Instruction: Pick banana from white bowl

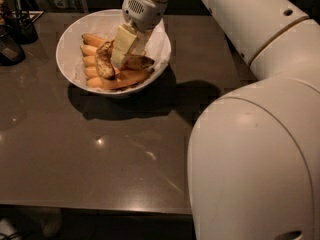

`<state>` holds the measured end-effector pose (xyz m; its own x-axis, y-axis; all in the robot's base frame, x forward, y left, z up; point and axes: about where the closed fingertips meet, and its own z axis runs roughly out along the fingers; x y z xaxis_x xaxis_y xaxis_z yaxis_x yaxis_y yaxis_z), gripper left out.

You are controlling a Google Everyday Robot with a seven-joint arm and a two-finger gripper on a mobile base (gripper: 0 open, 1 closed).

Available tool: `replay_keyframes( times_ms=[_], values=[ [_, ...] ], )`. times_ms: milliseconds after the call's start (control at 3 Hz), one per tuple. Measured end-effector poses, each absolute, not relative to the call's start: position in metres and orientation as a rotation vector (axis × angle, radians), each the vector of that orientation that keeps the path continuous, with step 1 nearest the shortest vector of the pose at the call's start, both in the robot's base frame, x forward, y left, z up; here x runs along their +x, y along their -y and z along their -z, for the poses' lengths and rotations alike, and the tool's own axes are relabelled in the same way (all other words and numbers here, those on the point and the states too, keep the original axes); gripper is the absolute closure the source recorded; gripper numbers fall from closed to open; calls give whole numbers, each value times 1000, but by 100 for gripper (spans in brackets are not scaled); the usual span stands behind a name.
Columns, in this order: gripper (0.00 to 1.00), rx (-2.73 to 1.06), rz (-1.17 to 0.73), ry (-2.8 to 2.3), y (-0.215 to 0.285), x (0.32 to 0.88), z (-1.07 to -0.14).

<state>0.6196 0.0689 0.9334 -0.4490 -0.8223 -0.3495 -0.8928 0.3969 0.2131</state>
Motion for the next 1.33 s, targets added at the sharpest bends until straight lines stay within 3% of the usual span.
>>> replay_keyframes(
  times_ms=[1000, 1333],
  values=[
    [100, -1527, -540, -2485, -68, 623, -923],
    [100, -1487, -578, -2422, -68, 627, -931]
  ],
)
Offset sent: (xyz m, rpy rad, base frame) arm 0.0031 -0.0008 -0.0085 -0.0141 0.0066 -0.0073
